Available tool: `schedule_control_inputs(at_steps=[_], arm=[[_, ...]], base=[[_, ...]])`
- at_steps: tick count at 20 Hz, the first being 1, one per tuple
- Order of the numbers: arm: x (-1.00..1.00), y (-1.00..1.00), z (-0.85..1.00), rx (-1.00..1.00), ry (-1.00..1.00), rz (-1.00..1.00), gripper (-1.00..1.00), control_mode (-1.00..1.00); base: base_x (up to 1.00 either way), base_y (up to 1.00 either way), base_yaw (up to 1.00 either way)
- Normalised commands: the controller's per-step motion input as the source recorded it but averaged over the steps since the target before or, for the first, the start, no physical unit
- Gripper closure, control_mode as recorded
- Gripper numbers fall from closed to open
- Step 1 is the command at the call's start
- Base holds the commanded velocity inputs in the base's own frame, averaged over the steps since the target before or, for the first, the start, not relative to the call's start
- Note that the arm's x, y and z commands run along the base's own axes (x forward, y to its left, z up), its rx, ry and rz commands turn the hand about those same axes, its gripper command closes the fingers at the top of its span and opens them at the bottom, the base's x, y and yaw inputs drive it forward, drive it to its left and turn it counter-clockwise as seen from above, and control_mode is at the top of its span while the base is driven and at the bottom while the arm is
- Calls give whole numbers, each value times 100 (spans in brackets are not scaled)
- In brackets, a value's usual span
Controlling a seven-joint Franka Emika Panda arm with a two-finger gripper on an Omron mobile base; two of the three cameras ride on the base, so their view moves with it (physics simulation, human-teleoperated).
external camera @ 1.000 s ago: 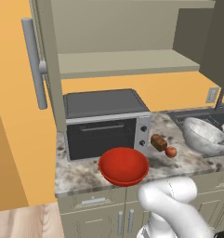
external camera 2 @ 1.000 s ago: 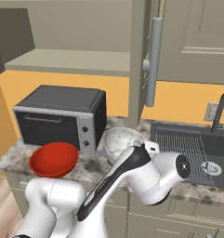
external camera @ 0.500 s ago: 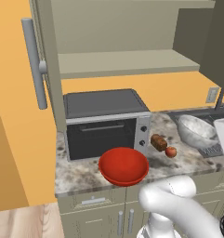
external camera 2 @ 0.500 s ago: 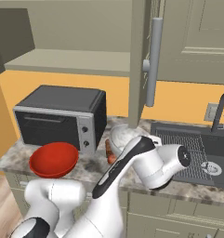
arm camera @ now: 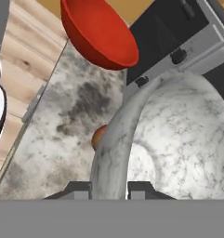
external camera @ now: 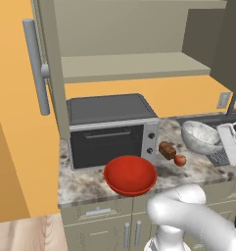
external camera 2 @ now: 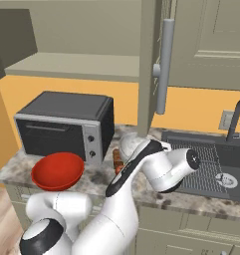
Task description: Pick both bowls and place them on the counter. Then place the bread in one bowl and place the apple in the other bowl.
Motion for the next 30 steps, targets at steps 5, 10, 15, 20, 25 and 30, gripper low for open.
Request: schedule_control_inputs(at_steps=[5,10,15,20,25,30], arm=[[41,0,-10,-4,0,0,100,-100],[44,0,-14,-5,0,0,100,-100],[48,0,-21,-5,0,0,100,-100],[49,0,-21,-1,0,3,100,-100],[43,0,-22,-1,0,4,100,-100],[17,0,-17,-3,3,1,100,-100]], base=[[0,0,0],[0,0,0],[0,0,0],[0,0,0],[0,0,0],[0,0,0]])
